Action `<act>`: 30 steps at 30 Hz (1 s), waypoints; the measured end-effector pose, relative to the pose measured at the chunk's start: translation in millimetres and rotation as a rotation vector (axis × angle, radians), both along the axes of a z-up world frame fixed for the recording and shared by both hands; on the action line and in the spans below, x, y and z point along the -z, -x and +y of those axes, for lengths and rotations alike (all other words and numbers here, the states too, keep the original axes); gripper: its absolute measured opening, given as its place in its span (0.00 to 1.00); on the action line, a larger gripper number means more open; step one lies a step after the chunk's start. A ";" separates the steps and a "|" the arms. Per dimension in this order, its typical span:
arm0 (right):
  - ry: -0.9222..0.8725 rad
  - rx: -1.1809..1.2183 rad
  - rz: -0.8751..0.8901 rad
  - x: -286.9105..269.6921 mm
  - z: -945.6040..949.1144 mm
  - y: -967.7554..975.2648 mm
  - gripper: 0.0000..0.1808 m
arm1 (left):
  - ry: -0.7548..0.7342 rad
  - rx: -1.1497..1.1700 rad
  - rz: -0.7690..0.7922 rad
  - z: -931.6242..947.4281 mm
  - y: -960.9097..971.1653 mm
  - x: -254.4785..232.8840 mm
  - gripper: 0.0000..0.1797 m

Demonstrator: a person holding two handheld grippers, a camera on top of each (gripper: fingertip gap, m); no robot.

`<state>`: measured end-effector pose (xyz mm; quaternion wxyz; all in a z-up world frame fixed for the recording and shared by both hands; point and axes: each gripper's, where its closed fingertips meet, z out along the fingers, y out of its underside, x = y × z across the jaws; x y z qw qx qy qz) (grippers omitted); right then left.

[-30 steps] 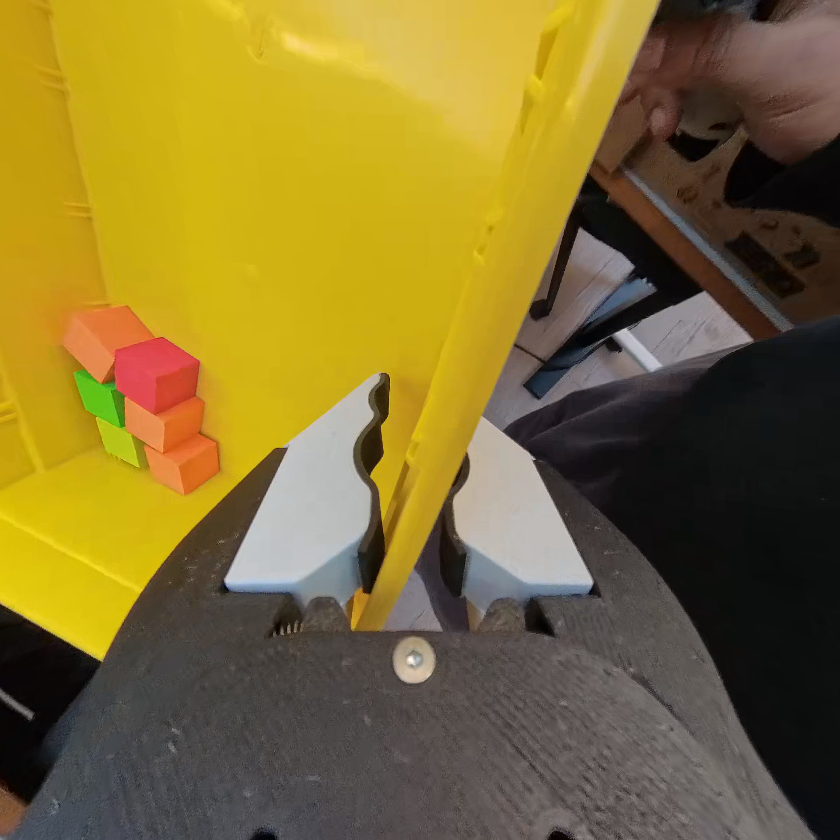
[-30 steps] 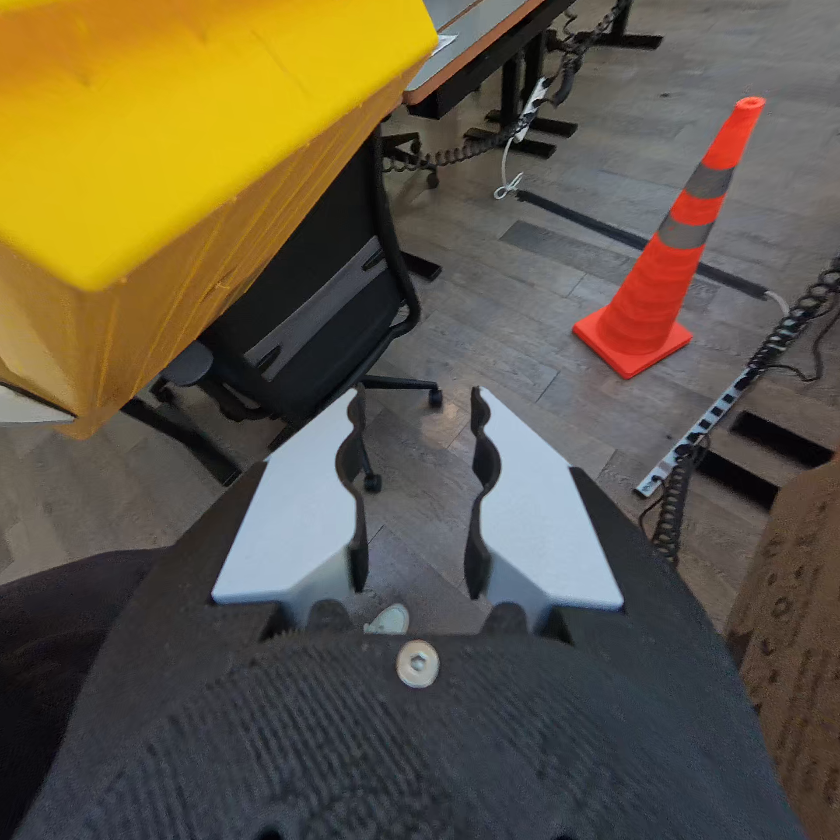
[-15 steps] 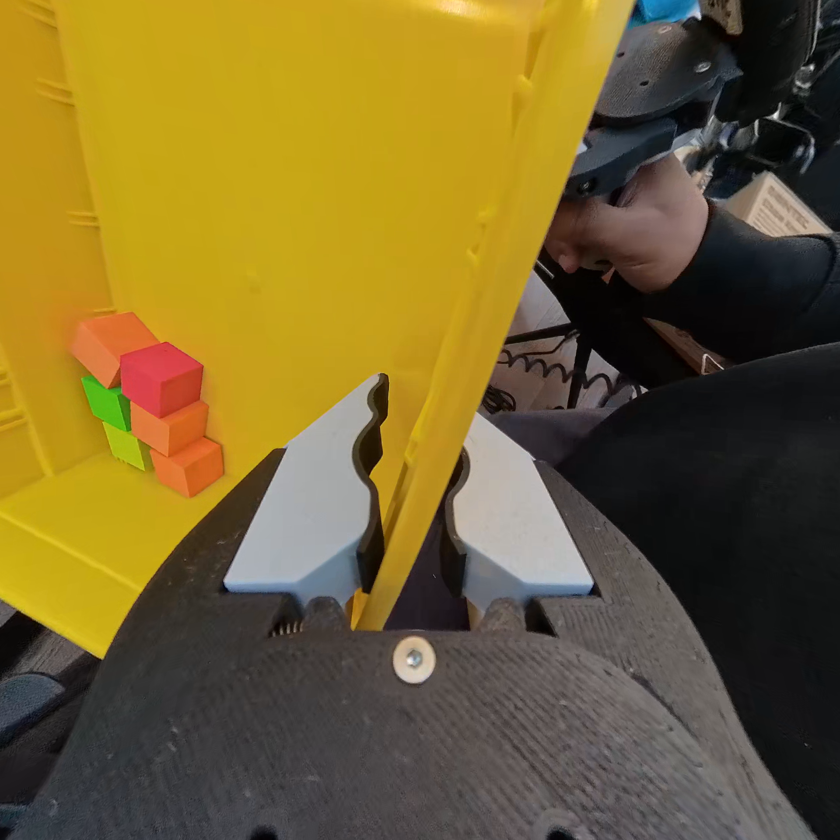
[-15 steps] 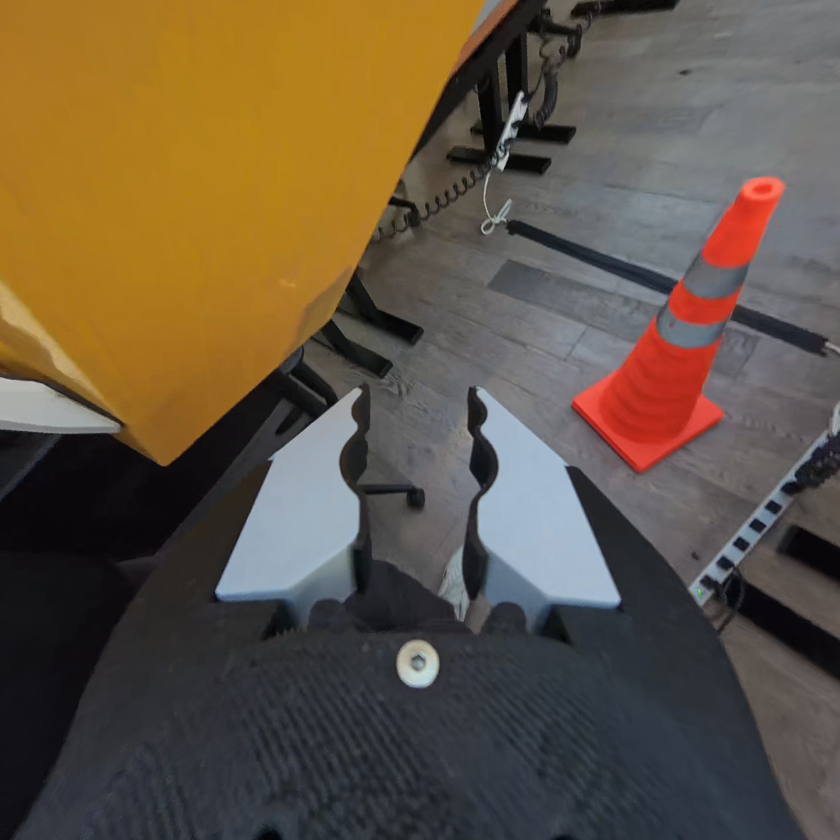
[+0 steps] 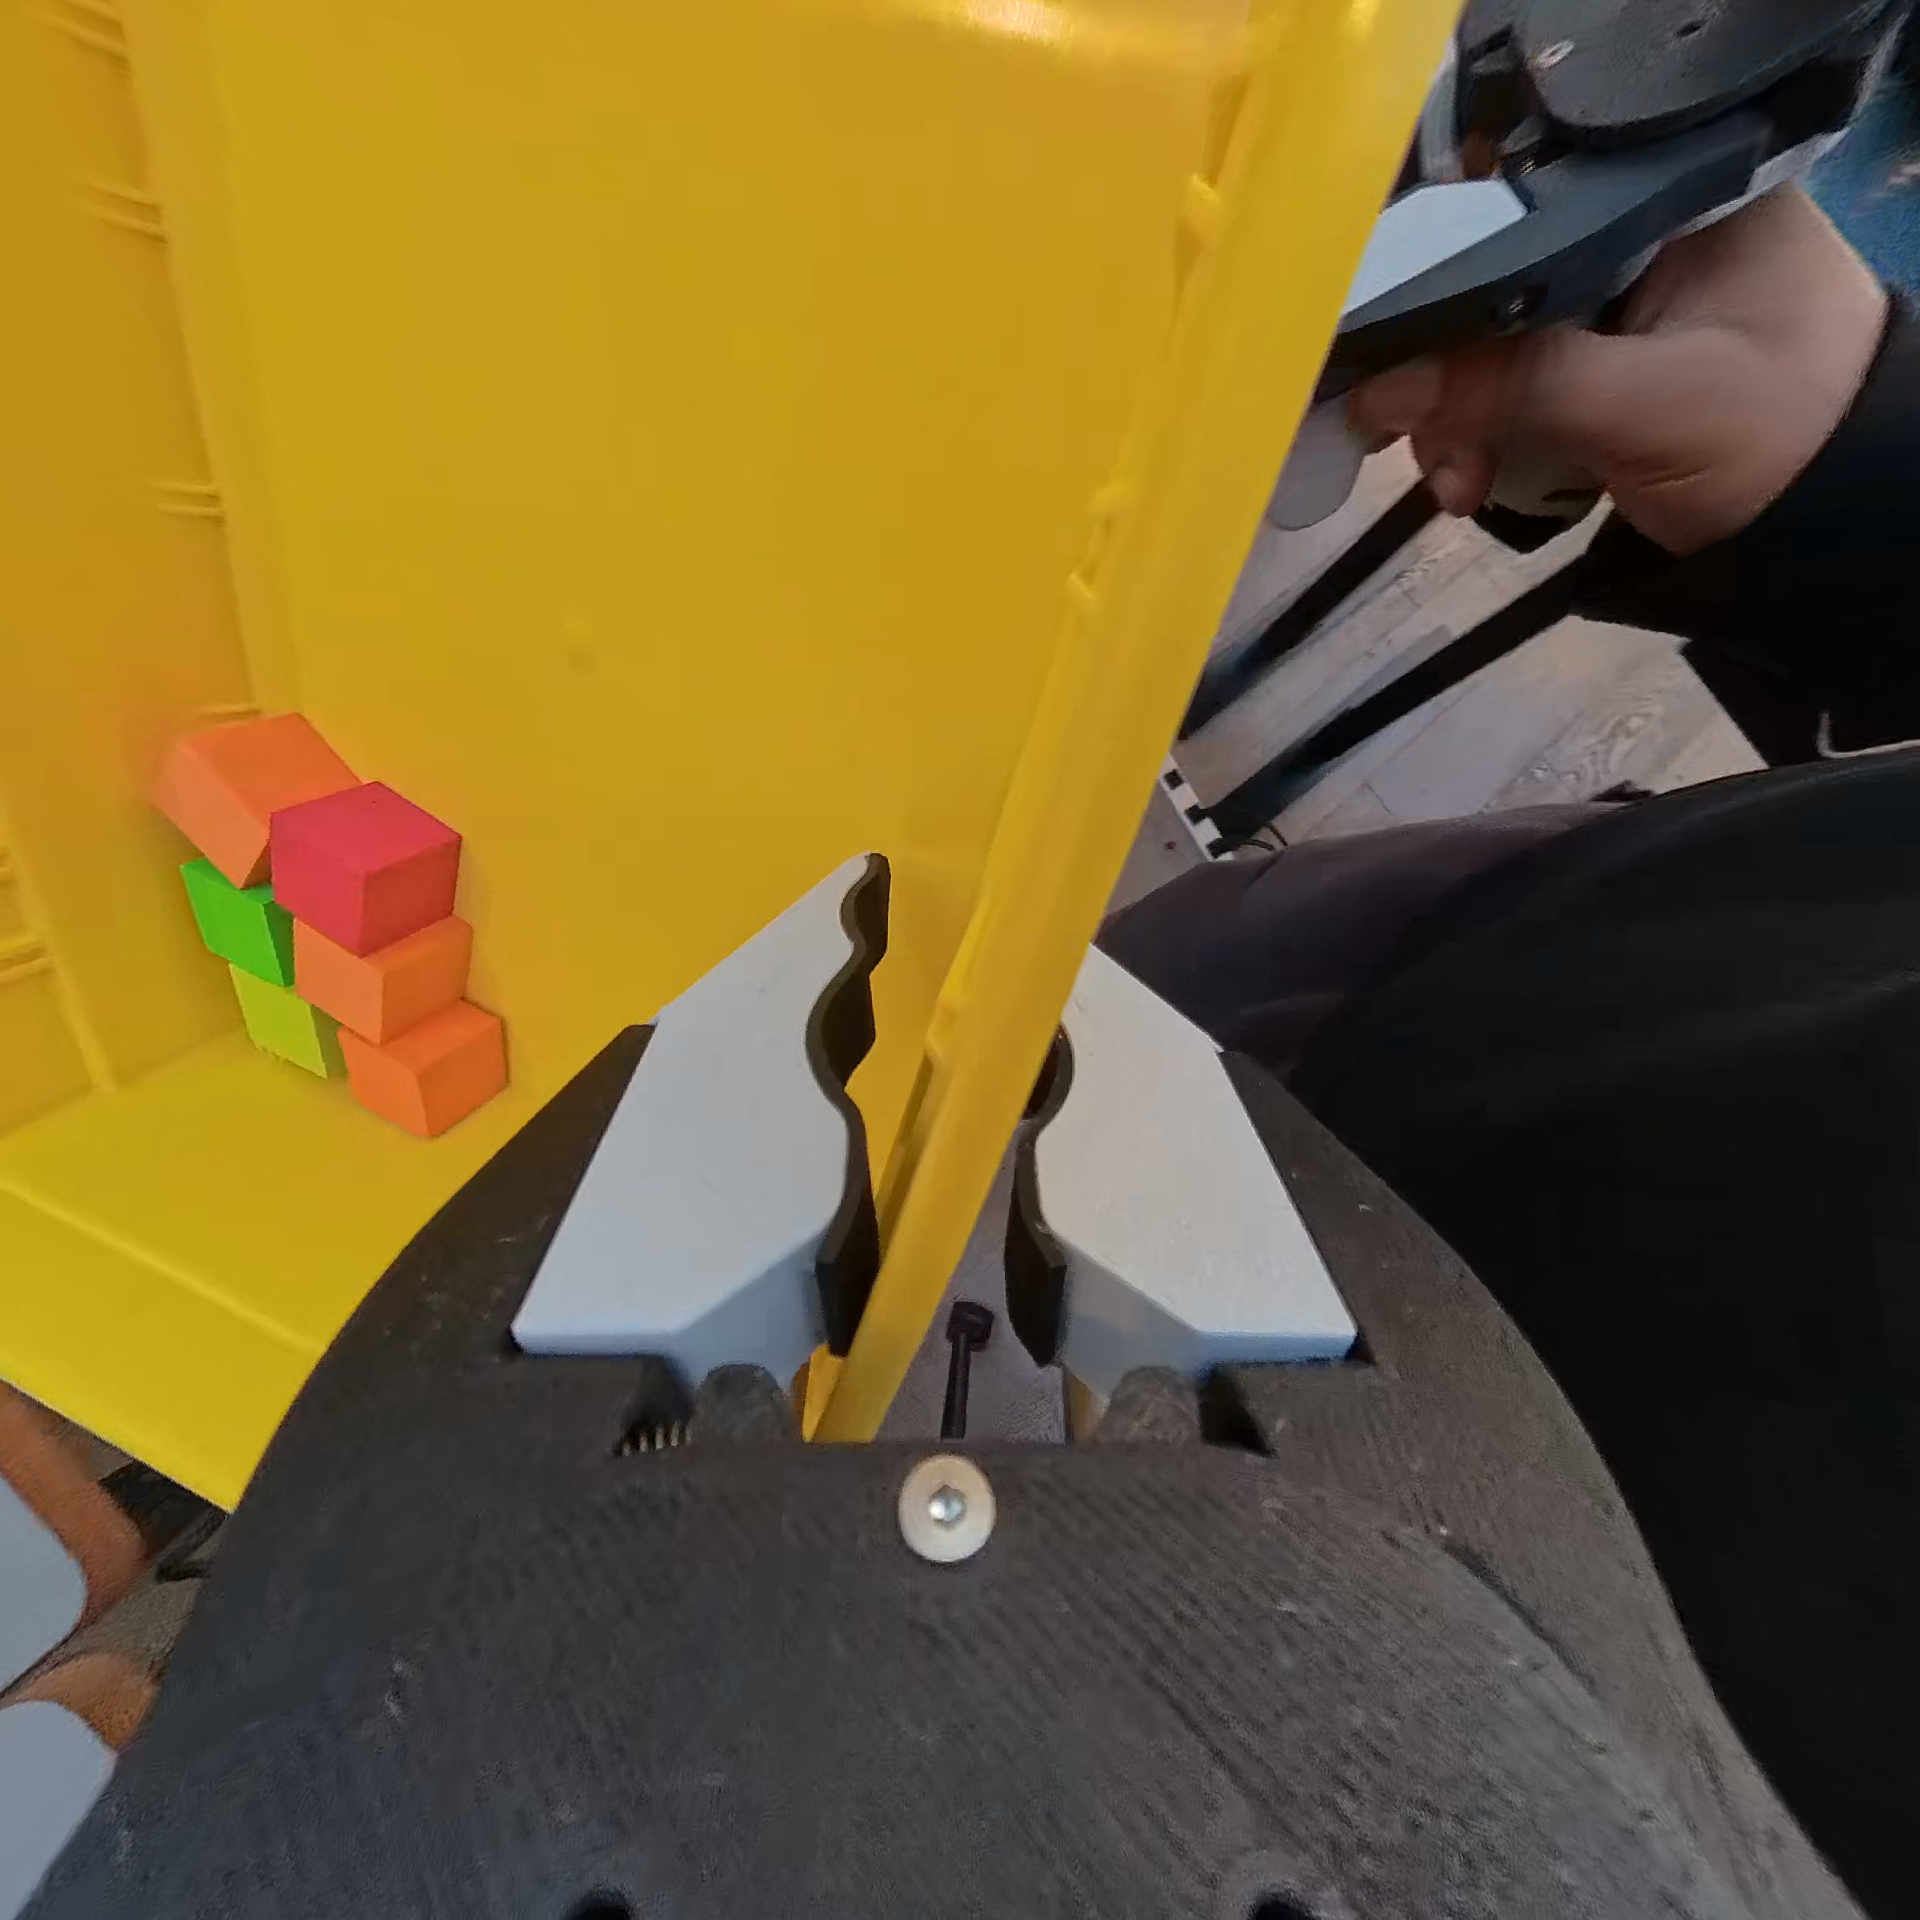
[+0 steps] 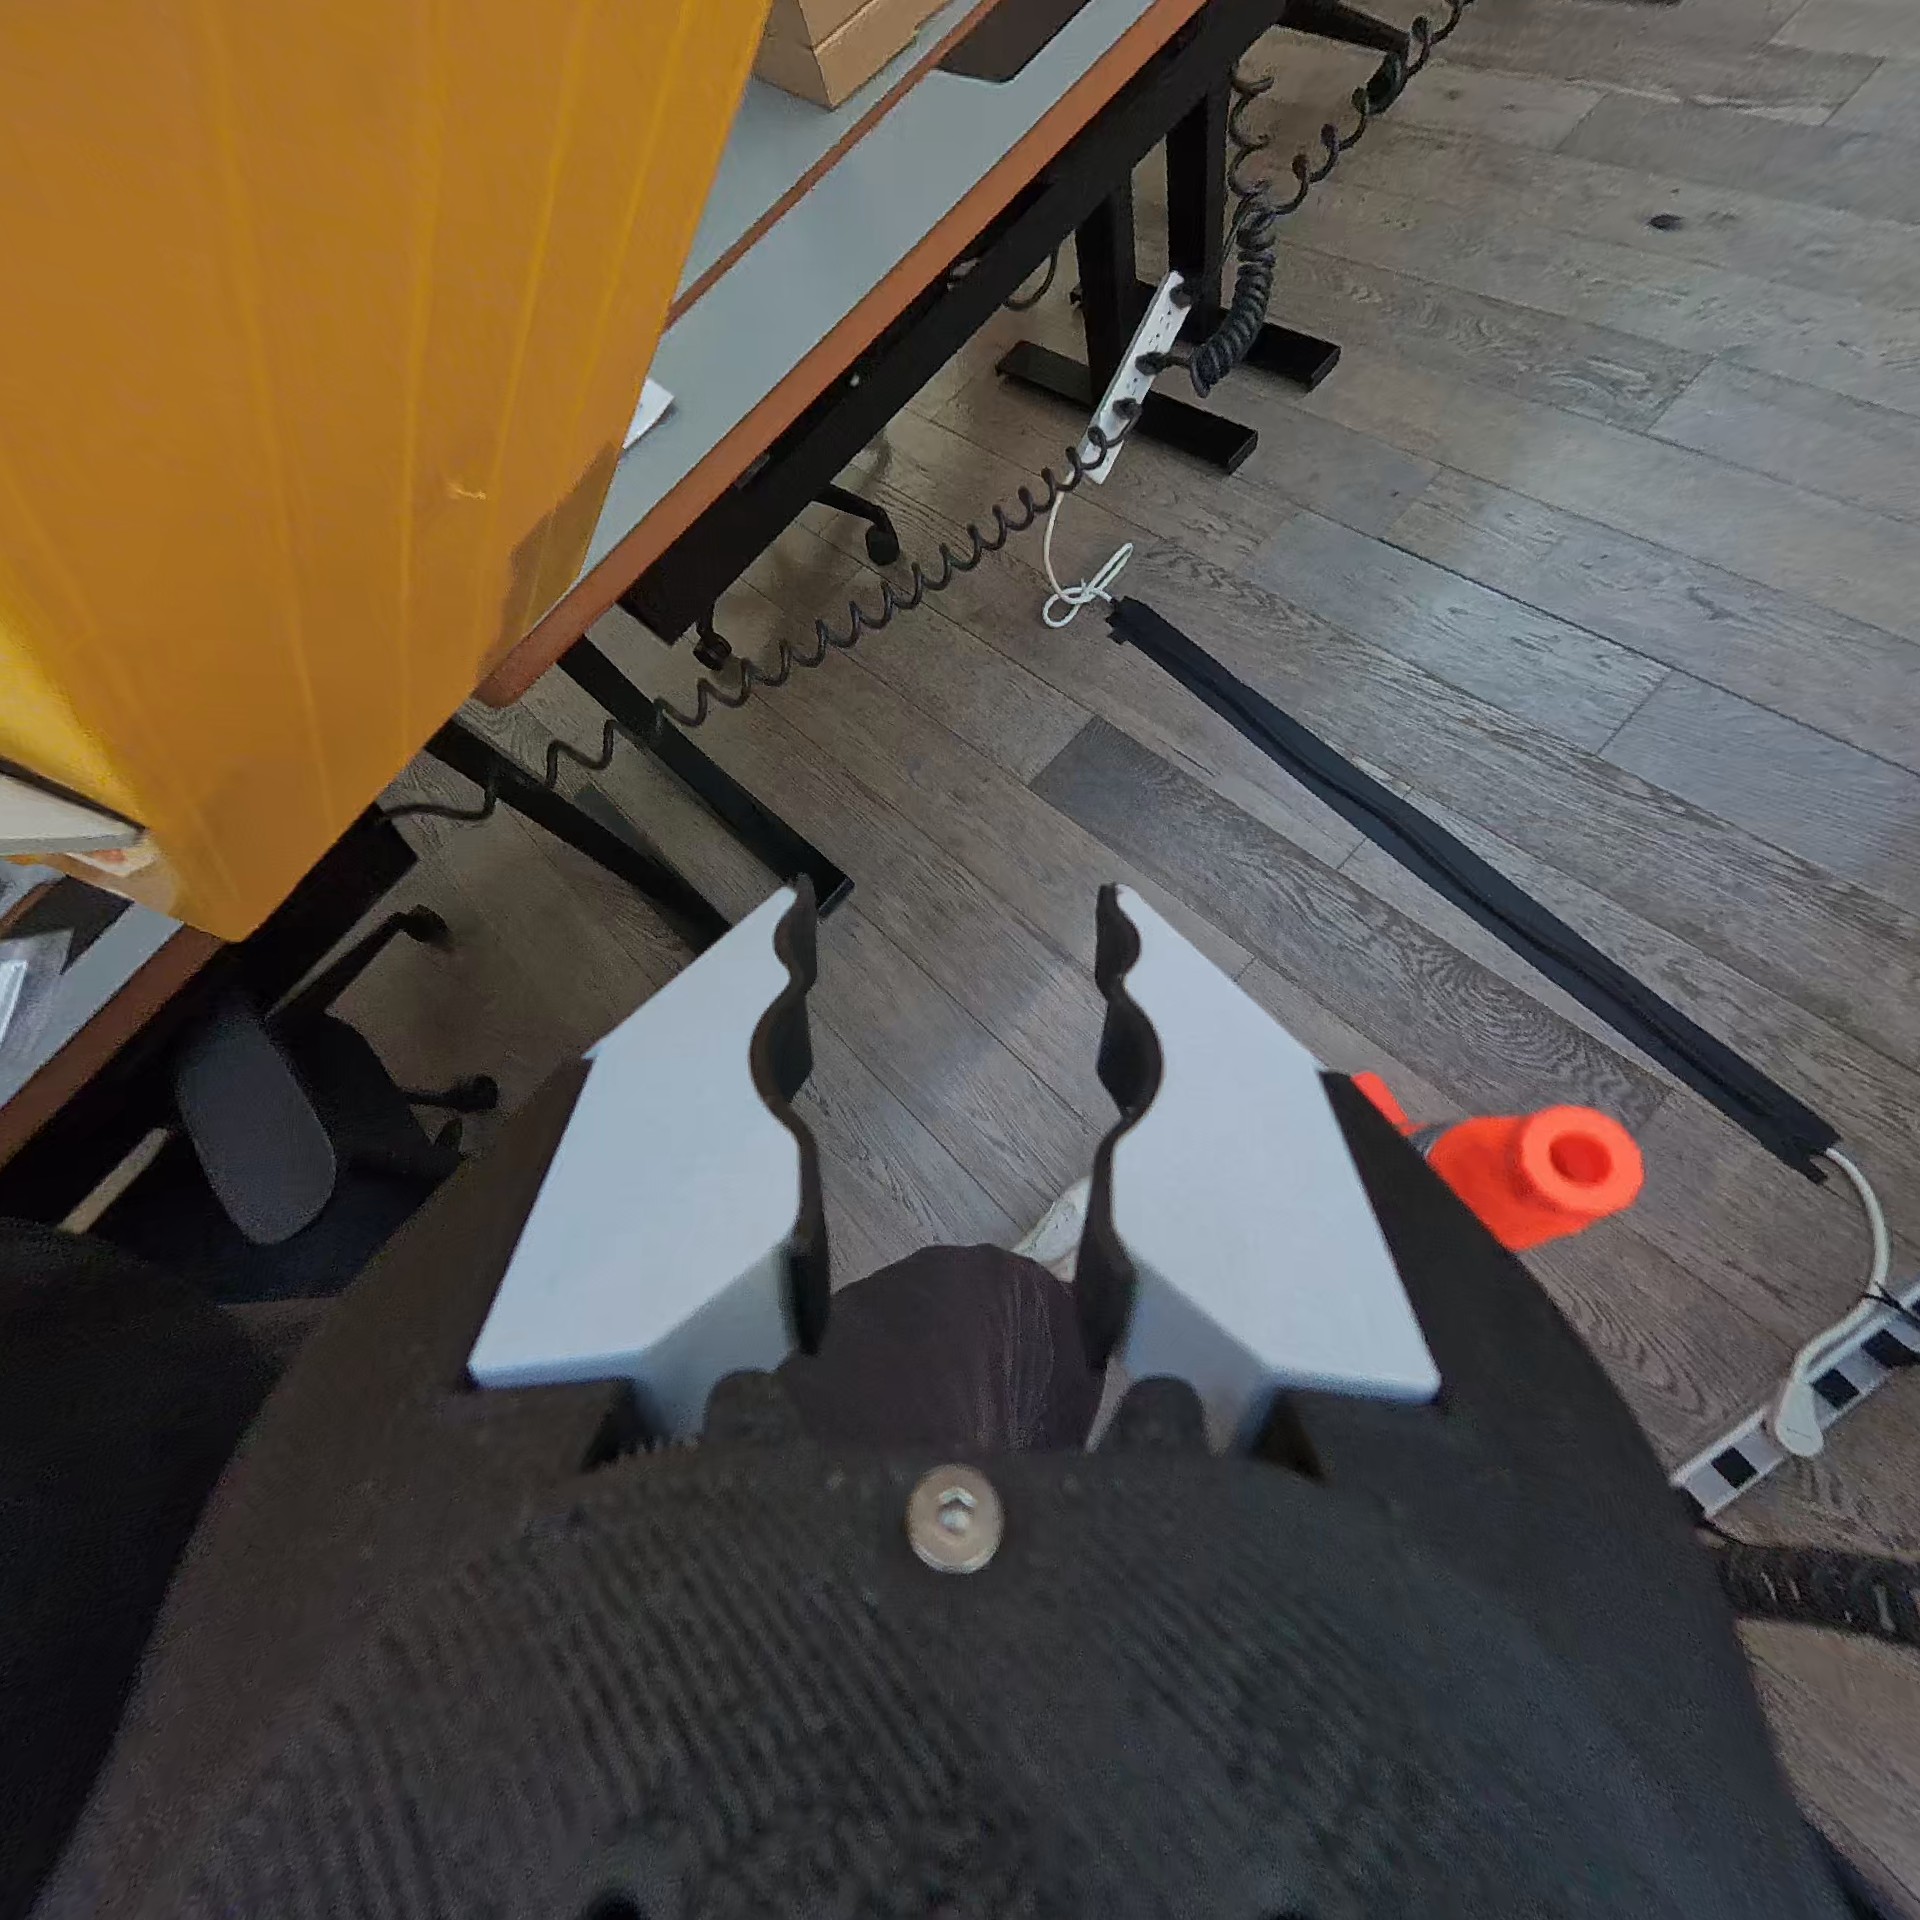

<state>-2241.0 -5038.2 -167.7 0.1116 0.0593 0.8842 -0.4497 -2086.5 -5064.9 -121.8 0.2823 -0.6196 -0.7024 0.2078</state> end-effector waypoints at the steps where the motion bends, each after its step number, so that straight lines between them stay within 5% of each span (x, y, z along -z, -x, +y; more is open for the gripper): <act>1: 0.006 -0.006 -0.018 -2.7 -27.1 16.6 0.29 | 0.007 -0.023 -0.029 -27.1 15.4 3.3 0.08; 12: 0.136 0.062 -0.125 -47.0 -279.3 194.6 0.28 | 0.007 0.041 -0.143 -264.2 168.5 11.7 0.09; 20: 0.129 0.503 -0.225 -5.9 -397.3 351.0 0.36 | -0.038 0.272 -0.199 -454.6 300.6 43.0 0.09; 30: 0.132 0.677 -0.015 -17.1 -538.9 528.4 0.35 | 0.046 0.569 -0.194 -649.0 515.6 36.5 0.09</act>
